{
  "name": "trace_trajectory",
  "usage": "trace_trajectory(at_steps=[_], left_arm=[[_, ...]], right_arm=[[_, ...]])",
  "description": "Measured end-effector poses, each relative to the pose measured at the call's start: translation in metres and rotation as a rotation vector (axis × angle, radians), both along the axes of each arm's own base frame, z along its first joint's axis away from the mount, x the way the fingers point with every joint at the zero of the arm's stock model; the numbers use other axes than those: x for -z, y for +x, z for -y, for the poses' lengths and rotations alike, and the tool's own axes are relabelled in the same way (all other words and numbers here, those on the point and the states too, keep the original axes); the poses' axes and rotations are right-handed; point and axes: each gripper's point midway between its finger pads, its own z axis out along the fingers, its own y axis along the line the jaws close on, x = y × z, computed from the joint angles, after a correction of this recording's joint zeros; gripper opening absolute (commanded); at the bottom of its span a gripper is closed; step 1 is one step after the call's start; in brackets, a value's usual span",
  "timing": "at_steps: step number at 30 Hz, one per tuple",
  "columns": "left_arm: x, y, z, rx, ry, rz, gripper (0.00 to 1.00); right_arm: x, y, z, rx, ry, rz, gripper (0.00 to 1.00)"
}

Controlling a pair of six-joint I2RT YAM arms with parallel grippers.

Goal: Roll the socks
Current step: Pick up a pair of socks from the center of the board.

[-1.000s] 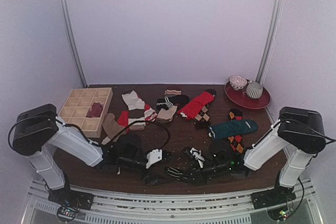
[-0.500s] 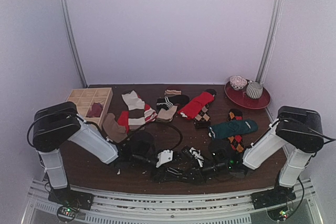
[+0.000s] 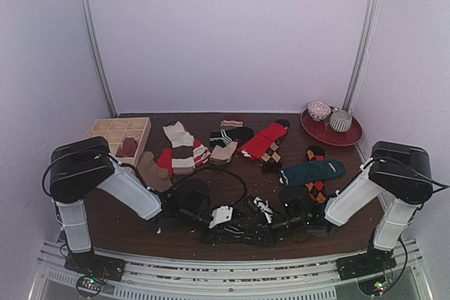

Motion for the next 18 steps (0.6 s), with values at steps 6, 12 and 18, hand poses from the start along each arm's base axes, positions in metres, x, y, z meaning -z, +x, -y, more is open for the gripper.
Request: trace_trajectory(at_steps=[6,12,18], left_arm=[[0.0,-0.0003,0.0,0.001,0.0,-0.001,0.43],[0.0001,0.0001,0.0,0.0,0.001,0.0,0.43],[0.0004,-0.0001,-0.0002,0.0,0.004,-0.003,0.18]], right_arm=[[0.0001,0.0003,0.0003,0.002,-0.001,-0.002,0.18],[0.0002,0.0003,0.0004,0.002,-0.001,-0.002,0.18],[0.0004,0.0003,0.0005,0.003,-0.002,-0.003,0.18]])
